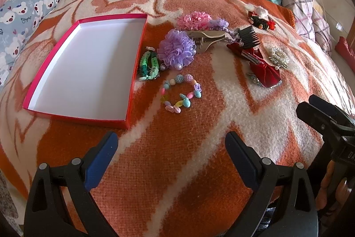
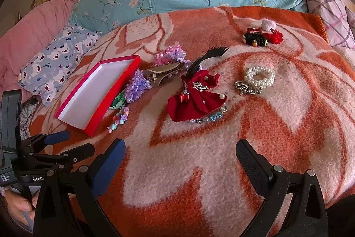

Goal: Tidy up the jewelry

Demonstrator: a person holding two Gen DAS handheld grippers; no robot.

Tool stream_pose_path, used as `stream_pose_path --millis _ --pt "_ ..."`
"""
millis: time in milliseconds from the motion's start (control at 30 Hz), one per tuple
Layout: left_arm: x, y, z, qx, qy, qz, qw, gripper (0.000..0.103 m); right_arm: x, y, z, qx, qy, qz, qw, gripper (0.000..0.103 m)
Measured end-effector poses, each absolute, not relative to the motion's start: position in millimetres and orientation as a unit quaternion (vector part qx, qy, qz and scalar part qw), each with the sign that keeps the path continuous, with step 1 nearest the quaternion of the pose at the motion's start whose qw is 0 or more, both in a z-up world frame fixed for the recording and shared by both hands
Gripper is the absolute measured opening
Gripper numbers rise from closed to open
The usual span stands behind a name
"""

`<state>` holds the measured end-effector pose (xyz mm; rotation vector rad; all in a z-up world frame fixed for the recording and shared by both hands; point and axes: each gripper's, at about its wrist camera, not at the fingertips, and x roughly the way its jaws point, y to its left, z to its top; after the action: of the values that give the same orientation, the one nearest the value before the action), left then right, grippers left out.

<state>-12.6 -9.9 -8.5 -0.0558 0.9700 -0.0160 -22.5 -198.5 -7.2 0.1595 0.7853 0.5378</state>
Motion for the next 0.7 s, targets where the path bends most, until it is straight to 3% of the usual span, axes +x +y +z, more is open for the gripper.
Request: stream_pose_path --millis 700 --pt "-11.5 -10.3 -9.4 -0.027 0.468 -0.006 0.883 0.098 -23.1 -197.1 -7.4 0.078 0.380 0.260 0.884 0.099"
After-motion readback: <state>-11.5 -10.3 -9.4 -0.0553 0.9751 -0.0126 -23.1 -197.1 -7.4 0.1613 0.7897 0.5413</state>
